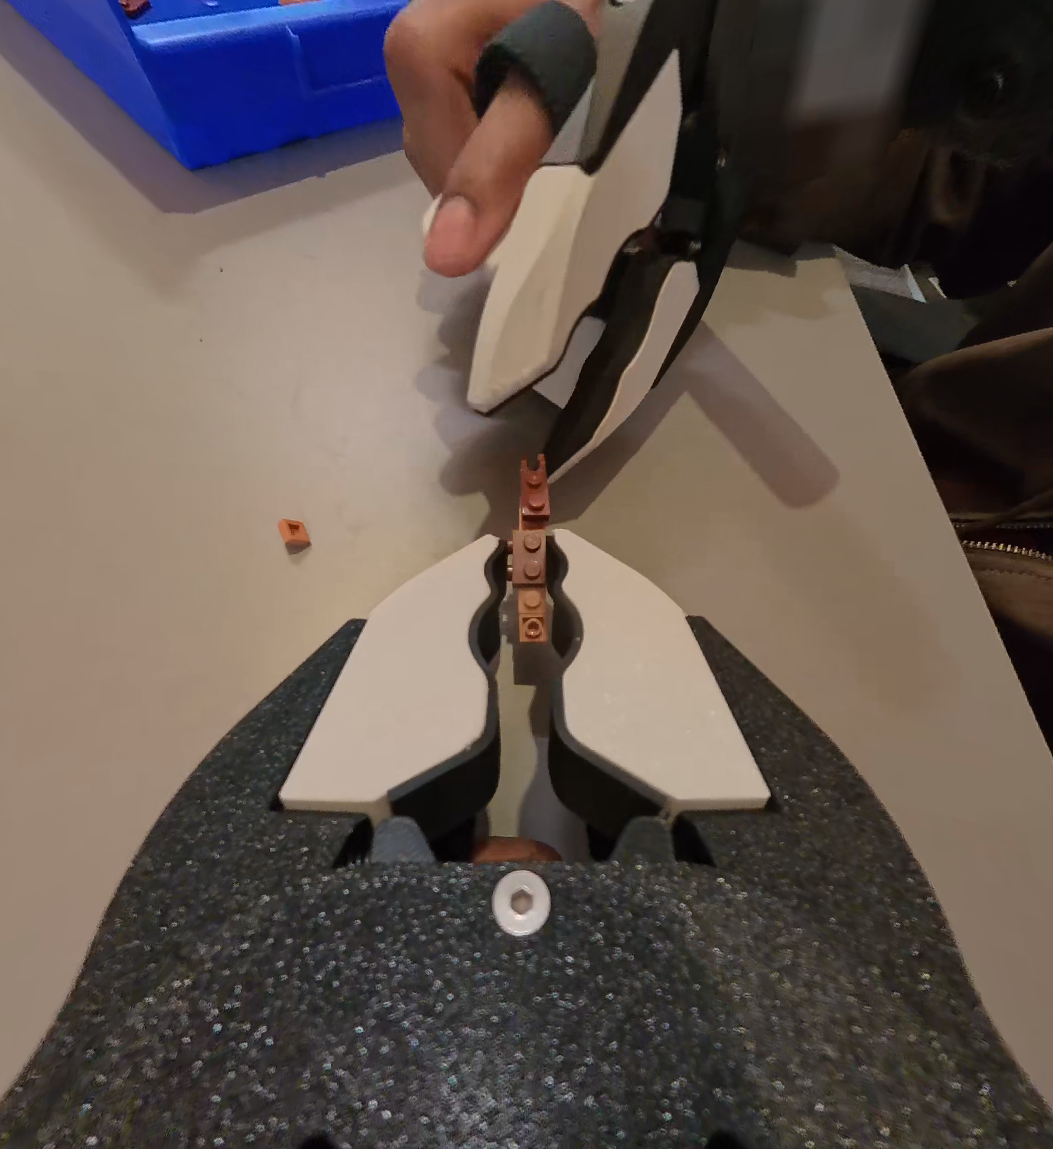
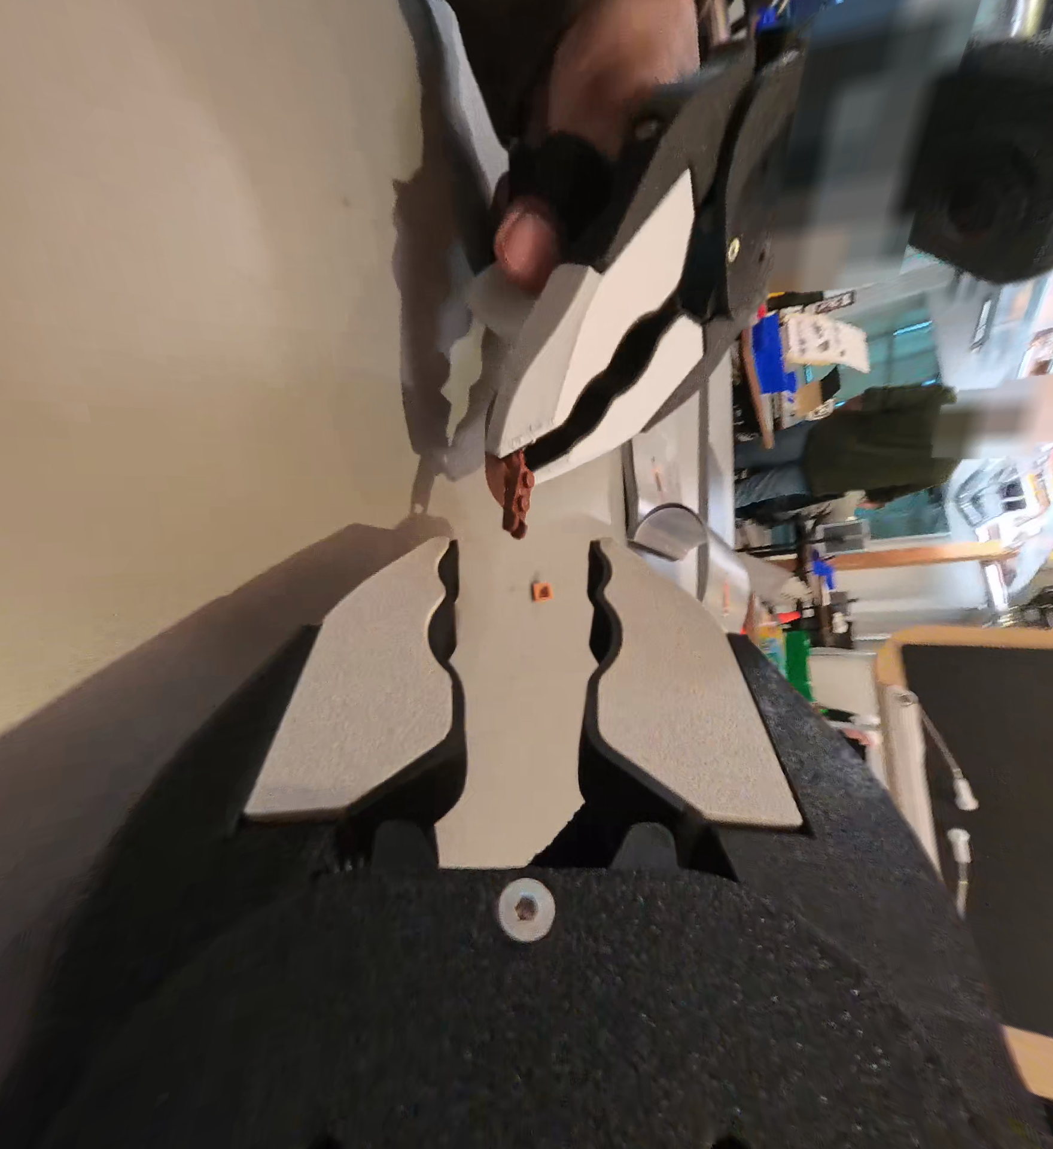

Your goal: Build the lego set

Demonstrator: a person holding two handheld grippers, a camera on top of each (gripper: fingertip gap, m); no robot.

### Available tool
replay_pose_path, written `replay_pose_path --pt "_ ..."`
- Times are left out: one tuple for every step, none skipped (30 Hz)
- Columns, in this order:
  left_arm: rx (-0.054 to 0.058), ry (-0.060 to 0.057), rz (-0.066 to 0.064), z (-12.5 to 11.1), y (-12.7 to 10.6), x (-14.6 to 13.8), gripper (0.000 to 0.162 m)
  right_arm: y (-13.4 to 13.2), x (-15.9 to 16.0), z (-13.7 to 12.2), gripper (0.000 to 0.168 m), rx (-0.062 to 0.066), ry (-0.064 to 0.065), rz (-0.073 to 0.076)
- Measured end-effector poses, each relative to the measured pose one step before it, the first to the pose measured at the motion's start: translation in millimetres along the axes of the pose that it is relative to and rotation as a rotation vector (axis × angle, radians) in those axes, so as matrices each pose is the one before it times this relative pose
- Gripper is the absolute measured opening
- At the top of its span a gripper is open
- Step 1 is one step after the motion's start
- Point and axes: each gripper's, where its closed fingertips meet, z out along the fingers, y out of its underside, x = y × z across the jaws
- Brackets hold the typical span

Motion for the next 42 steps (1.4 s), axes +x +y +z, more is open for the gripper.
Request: replay_pose_path --pt "0.0005 0.0023 -0.0017 0.01 -0.19 0.35 0.012 -1.99 0.27 0.44 0.041 0.0027 0.0143 -0.0306" --pt "0.0008 0.0028 -0.0010 0.00 -0.19 0.45 0.012 -1.75 0.14 0.54 0.040 0.0009 0.0123 -0.0327" --pt "0.0001 0.0012 0.0006 0.02 -0.20 0.40 0.012 -1.76 -0.60 0.57 0.038 0.0016 0.0067 -0.0310" --pt "-0.0014 0.0015 0.0016 0.14 -0.10 0.57 0.012 -1.97 -1.27 0.59 0.035 0.0038 0.0010 -0.0249" --pt "-0.0006 0.0025 0.0017 0.19 -0.20 0.70 0.012 -1.79 -1.00 0.75 0.033 0.0023 0.0024 -0.0191" --pt "0.0000 0.0026 0.0016 0.08 -0.29 0.79 0.012 -1.62 -1.32 0.58 0.030 0.0029 -0.0025 -0.0170" --pt "0.0002 0.0027 0.0018 0.14 -0.23 0.77 0.012 -1.57 -0.47 0.48 0.029 0.0021 0.0022 -0.0141" --pt "0.0005 0.0024 0.0011 0.06 -0.34 0.68 0.012 -1.48 0.22 0.30 0.027 0.0024 0.0041 -0.0115" --pt "0.0010 0.0028 0.0003 0.01 -0.28 0.60 0.012 -0.87 -0.06 0.53 0.025 -0.0002 0.0009 -0.0068" --pt "0.0009 0.0024 0.0000 0.02 -0.30 0.47 0.012 -0.35 -1.08 0.76 0.023 -0.0023 -0.0067 -0.0034" --pt "0.0006 0.0030 -0.0005 0.07 -0.20 0.48 0.012 0.32 -1.74 0.97 0.020 -0.0047 -0.0095 -0.0035" --pt "-0.0005 0.0027 -0.0012 0.13 -0.02 0.51 0.012 0.45 -0.99 0.93 0.018 -0.0050 -0.0013 -0.0048" --pt "-0.0042 0.0022 0.0002 0.41 0.61 0.41 0.012 0.06 -0.06 0.45 0.017 -0.0029 0.0039 -0.0062" --pt "-0.0022 0.0022 0.0003 0.49 0.28 0.41 0.012 0.29 -0.20 0.35 0.016 -0.0033 0.0007 -0.0021" --pt "-0.0031 0.0031 -0.0004 0.70 0.47 0.61 0.012 0.33 0.54 0.28 0.013 -0.0035 0.0043 -0.0002" --pt "-0.0021 0.0026 -0.0005 0.66 0.26 0.45 0.012 0.26 0.37 0.06 0.011 -0.0027 0.0027 -0.0021" --pt "-0.0018 0.0011 -0.0005 0.55 0.18 0.23 0.012 -0.21 -0.71 -0.06 0.011 -0.0003 -0.0048 -0.0028" --pt "-0.0012 -0.0002 -0.0009 0.09 0.13 -0.13 0.012 0.06 -0.15 -0.10 0.011 -0.0014 0.0001 -0.0025" --pt "0.0004 0.0013 -0.0044 -0.09 0.02 0.00 0.012 -0.14 -0.02 -0.10 0.011 -0.0010 0.0023 -0.0042" --pt "0.0014 0.0028 -0.0068 -0.20 -0.17 0.13 0.012 -0.25 0.22 -0.17 0.011 -0.0017 0.0032 -0.0064" --pt "0.0024 0.0017 -0.0065 -0.21 -0.26 -0.07 0.012 -0.06 0.59 -0.17 0.011 -0.0035 0.0065 -0.0110" --pt "0.0022 0.0010 -0.0068 -0.34 -0.31 -0.25 0.012 0.04 0.35 -0.04 0.011 -0.0036 0.0055 -0.0097" --pt "0.0005 0.0006 -0.0043 -0.17 0.05 -0.15 0.012 -0.09 -0.02 0.13 0.011 -0.0027 0.0012 -0.0043" --pt "-0.0006 0.0003 -0.0060 0.07 0.18 -0.22 0.012 0.09 0.00 0.00 0.011 -0.0030 0.0019 -0.0066" --pt "-0.0006 0.0004 -0.0117 -0.07 0.08 -0.44 0.012 0.34 -0.06 0.13 0.011 -0.0049 0.0041 -0.0123" --pt "-0.0010 0.0001 -0.0077 0.21 0.19 -0.29 0.012 0.12 -0.35 0.13 0.011 -0.0042 0.0019 -0.0111" --pt "-0.0025 -0.0003 -0.0044 0.24 0.28 -0.17 0.012 0.00 -0.44 0.02 0.011 -0.0037 -0.0006 -0.0092" --pt "-0.0029 -0.0011 -0.0080 0.14 0.42 -0.30 0.012 0.15 -0.19 0.20 0.011 -0.0060 0.0007 -0.0118" --pt "-0.0016 -0.0023 -0.0100 0.10 0.00 -0.57 0.012 0.56 -0.30 0.27 0.011 -0.0083 0.0015 -0.0130" --pt "-0.0034 -0.0043 -0.0071 0.08 0.27 -0.69 0.012 0.61 -0.40 0.43 0.011 -0.0094 0.0001 -0.0114" --pt "-0.0047 -0.0050 -0.0063 0.19 0.47 -0.69 0.012 0.45 -0.50 0.56 0.011 -0.0091 -0.0008 -0.0126" --pt "-0.0056 -0.0053 -0.0059 0.34 0.58 -0.71 0.012 0.59 -0.58 0.39 0.011 -0.0094 -0.0009 -0.0135" --pt "-0.0058 -0.0054 -0.0013 0.37 0.52 -0.43 0.012 0.13 -0.69 0.42 0.011 -0.0069 -0.0022 -0.0092" --pt "-0.0048 -0.0040 0.0018 0.18 0.41 -0.19 0.012 0.02 -0.50 0.22 0.011 -0.0035 -0.0022 -0.0051" --pt "-0.0017 -0.0017 -0.0004 -0.04 0.10 0.00 0.012 -0.16 -0.32 0.07 0.011 -0.0012 -0.0015 -0.0019" --pt "-0.0004 0.0011 -0.0029 -0.05 -0.04 0.05 0.012 -0.14 -0.19 0.00 0.010 0.0010 -0.0021 0.0014" --pt "0.0004 0.0019 -0.0044 -0.08 -0.02 0.06 0.012 -0.06 -0.15 -0.08 0.010 0.0012 -0.0030 0.0033" --pt "0.0004 0.0015 -0.0016 0.11 -0.02 0.19 0.012 -0.17 -0.18 -0.10 0.010 0.0014 -0.0026 0.0013" --pt "-0.0003 0.0007 -0.0005 0.03 0.12 0.10 0.012 -0.17 -0.28 -0.11 0.010 0.0015 -0.0023 0.0000" --pt "-0.0015 0.0022 -0.0036 0.17 0.13 0.18 0.012 -0.28 -0.48 0.00 0.010 0.0015 -0.0036 -0.0006" --pt "-0.0022 0.0017 -0.0030 0.29 0.37 0.15 0.012 -0.18 -0.53 -0.01 0.009 0.0006 -0.0049 -0.0004" --pt "-0.0019 0.0007 -0.0008 0.29 0.31 0.10 0.012 -0.15 -0.40 -0.03 0.009 0.0005 -0.0033 -0.0024"
